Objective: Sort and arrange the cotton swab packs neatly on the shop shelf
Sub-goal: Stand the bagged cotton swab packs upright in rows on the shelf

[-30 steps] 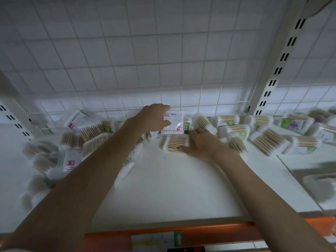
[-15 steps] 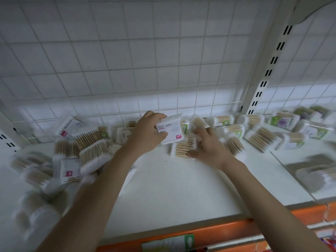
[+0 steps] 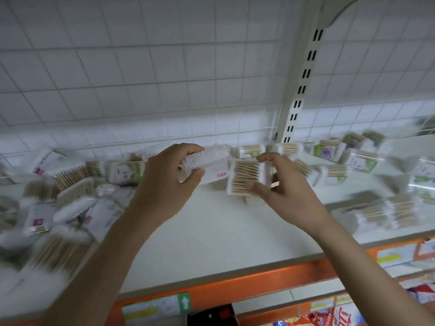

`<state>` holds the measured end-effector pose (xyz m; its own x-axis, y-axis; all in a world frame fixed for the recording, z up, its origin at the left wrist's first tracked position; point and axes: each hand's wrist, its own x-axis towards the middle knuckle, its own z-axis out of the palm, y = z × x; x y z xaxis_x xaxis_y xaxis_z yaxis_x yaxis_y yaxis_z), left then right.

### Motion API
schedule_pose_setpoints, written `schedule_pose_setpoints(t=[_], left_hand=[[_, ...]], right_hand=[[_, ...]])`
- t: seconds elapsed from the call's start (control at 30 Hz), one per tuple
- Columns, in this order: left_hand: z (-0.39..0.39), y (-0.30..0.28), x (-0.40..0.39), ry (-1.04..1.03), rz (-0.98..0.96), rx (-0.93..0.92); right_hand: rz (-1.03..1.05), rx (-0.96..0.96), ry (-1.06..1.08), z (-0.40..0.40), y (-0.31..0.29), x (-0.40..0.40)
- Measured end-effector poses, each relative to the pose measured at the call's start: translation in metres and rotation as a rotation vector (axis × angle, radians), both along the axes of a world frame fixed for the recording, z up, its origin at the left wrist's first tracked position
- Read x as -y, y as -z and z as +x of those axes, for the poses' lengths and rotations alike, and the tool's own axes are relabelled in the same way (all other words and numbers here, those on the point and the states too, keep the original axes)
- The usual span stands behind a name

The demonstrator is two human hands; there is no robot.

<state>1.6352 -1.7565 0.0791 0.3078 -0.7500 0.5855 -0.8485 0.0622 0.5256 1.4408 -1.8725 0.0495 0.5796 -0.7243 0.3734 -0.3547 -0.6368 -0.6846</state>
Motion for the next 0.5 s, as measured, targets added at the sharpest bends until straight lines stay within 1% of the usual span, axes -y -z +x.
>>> schedule_pose_setpoints(t=[0.13,0.23,0.4,0.5], left_hand=[[-0.054,-0.006,0.013,-0.076,-0.035,-0.043],[-0.102,-0.002,0.025,-0.142,-0.026,-0.121],[-0.164,0.003,0.036,-0.177,0.059,-0.177],[-0.187,0.005,0.039,-0.183,0.074,-0.192]], right_hand=[[-0.102,0.031,-0.038,-0.049,-0.009,0.022],[-0.176,0.003,-0.073,-0.092,-0.014,0.041],[-0.203,-0.019,-0.101,-0.151,-0.015,0.06],[-0.162,0.006,-0.092,-0.171,-0.012,0.067]])
